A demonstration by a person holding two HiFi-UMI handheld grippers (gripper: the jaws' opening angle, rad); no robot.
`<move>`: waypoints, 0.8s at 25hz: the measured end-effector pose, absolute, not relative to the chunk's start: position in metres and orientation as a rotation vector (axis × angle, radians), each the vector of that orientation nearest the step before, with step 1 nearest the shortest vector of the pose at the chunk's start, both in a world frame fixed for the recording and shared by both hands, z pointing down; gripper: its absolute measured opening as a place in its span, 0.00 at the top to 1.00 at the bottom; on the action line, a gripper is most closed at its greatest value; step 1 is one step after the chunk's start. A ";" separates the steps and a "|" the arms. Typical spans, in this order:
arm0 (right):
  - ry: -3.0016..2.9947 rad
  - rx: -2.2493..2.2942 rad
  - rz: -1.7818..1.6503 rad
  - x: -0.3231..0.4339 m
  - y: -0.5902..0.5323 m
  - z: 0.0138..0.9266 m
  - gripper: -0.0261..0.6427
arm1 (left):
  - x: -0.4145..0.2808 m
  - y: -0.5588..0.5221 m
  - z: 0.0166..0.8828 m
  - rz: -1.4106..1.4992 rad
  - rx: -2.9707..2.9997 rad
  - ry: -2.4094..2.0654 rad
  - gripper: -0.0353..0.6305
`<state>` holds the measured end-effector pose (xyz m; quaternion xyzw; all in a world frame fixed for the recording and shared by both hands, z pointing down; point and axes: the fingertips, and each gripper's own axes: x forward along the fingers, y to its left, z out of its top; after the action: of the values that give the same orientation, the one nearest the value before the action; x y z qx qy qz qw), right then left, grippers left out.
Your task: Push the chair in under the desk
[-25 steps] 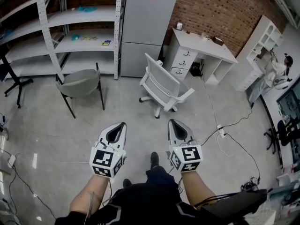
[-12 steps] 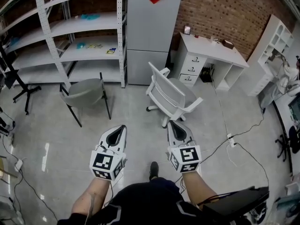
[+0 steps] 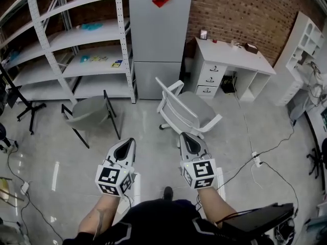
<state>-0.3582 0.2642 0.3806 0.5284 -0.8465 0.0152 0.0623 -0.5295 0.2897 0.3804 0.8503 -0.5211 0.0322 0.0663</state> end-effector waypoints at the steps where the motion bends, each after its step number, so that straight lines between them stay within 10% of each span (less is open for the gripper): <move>1: -2.561 1.598 0.057 -0.354 0.256 0.381 0.95 | -0.525 0.283 0.379 0.098 2.567 -1.576 0.94; 20: -2.569 1.504 0.092 -0.300 0.151 0.398 0.95 | -0.479 0.174 0.385 0.144 2.491 -1.636 0.94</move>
<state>-0.3002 0.1512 0.3982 0.5034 -0.8596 0.0309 0.0816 -0.4789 0.1736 0.3855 0.8323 -0.5466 0.0480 0.0788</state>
